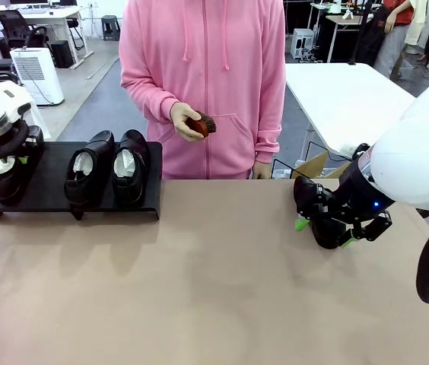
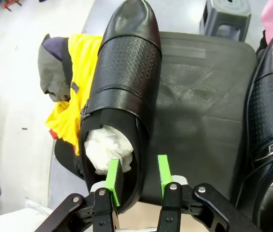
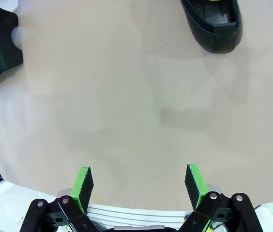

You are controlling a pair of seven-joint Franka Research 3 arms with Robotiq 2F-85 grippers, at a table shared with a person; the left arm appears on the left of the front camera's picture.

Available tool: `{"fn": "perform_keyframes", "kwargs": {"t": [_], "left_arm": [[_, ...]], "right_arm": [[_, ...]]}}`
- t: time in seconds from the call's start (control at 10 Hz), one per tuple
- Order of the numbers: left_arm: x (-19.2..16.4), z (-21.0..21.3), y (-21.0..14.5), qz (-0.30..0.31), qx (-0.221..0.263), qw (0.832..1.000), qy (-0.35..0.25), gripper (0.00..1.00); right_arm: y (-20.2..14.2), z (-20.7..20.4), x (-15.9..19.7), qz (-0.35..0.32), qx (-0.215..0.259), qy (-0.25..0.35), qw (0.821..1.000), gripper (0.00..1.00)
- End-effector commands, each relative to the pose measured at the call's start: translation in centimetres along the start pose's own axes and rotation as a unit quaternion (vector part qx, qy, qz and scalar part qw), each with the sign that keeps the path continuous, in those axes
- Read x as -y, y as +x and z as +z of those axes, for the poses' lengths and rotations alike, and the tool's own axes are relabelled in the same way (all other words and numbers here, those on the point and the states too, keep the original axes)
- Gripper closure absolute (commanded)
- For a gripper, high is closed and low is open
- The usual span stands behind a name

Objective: Organize the shoes by placing them on the stand.
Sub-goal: Pick up one Shoe and place it in the middle of the table.

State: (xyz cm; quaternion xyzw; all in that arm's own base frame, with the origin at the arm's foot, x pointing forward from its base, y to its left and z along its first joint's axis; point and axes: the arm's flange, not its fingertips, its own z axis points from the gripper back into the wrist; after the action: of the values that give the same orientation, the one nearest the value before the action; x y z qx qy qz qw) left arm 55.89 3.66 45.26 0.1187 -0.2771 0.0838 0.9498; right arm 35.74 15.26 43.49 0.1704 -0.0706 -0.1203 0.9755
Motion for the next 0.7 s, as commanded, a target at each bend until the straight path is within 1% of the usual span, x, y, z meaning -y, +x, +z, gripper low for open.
{"fn": "perform_keyframes", "kwargs": {"t": [0.0, 0.1, 0.2, 0.3, 0.5, 0.6], "left_arm": [[0.0, -0.1, -0.2, 0.000, -0.002, 1.000, 0.000, 0.59], [1.7, 1.1, -0.5, -0.028, 0.002, 1.000, -0.004, 0.59], [3.1, 3.1, -1.1, -0.036, 0.004, 0.999, -0.037, 0.59], [4.0, 5.2, -1.8, -0.032, 0.013, 0.998, -0.056, 0.59], [5.0, 8.8, -3.4, 0.000, -0.020, 0.995, -0.096, 0.59], [5.4, 10.3, -4.5, 0.001, -0.045, 0.992, -0.120, 0.59]], "right_arm": [[0.2, 0.0, -0.1, 0.001, -0.003, 0.007, 1.000, 0.00], [0.2, 0.0, -0.1, 0.001, -0.003, 0.007, 1.000, 0.00], [0.2, 0.0, -0.1, 0.001, -0.003, 0.007, 1.000, 0.00], [0.2, 0.0, -0.1, 0.001, -0.003, 0.007, 1.000, 0.00], [0.2, 0.0, -0.1, 0.001, -0.003, 0.007, 1.000, 0.00], [0.2, 0.0, -0.1, 0.001, -0.003, 0.007, 1.000, 0.00]]}}
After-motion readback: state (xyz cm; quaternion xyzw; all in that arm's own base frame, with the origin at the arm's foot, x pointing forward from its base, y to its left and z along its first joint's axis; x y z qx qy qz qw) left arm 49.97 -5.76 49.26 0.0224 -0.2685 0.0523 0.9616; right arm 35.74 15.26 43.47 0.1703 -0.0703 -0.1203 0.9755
